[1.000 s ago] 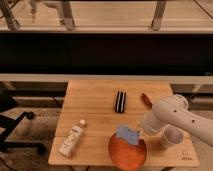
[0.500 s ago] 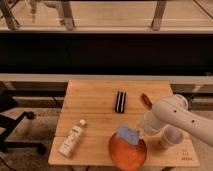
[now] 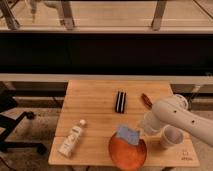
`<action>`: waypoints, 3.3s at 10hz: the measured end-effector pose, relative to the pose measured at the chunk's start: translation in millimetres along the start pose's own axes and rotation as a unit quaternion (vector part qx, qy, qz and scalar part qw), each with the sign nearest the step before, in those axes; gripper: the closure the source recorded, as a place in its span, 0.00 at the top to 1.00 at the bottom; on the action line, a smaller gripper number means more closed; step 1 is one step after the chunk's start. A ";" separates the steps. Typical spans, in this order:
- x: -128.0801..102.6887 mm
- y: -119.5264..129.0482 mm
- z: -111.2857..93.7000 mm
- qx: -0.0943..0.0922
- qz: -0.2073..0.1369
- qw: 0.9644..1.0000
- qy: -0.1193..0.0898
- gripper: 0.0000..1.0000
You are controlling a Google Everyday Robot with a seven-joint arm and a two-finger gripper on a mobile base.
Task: Place the white sponge in the ceramic bowl
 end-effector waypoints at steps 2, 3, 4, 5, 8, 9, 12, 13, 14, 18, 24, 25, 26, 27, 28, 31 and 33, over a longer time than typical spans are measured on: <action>0.4 -0.4 -1.0 0.001 -0.001 1.000 0.002 0.01; 0.1 -0.5 -0.9 0.000 -0.002 1.000 0.002 0.01; 0.2 -0.4 -0.9 0.000 -0.003 1.000 0.003 0.01; 0.1 -0.4 -1.3 0.000 -0.004 1.000 0.004 0.01; -0.4 -0.4 -1.7 0.000 -0.006 1.000 0.006 0.01; -0.2 -0.2 -1.6 0.000 -0.007 1.000 0.006 0.01; 0.1 -0.1 -1.7 0.000 -0.009 1.000 0.008 0.01; -0.3 0.5 -1.5 -0.001 -0.011 1.000 0.010 0.01; -1.0 0.0 -1.1 -0.001 -0.012 1.000 0.010 0.01; -0.8 -0.5 -1.2 -0.001 -0.015 1.000 0.012 0.01; 0.0 -0.6 -0.6 -0.001 -0.019 1.000 0.014 0.01; 0.2 -1.1 -0.6 -0.001 -0.020 1.000 0.015 0.01; 0.4 -1.4 -0.6 -0.001 -0.021 1.000 0.015 0.01; 0.4 -1.4 -0.6 -0.001 -0.021 1.000 0.015 0.01; 0.8 -2.2 0.3 -0.001 -0.024 1.000 0.017 0.01; 1.0 -1.9 1.1 -0.002 -0.026 0.999 0.018 0.01; 1.3 -2.3 1.8 -0.003 -0.028 0.999 0.019 0.01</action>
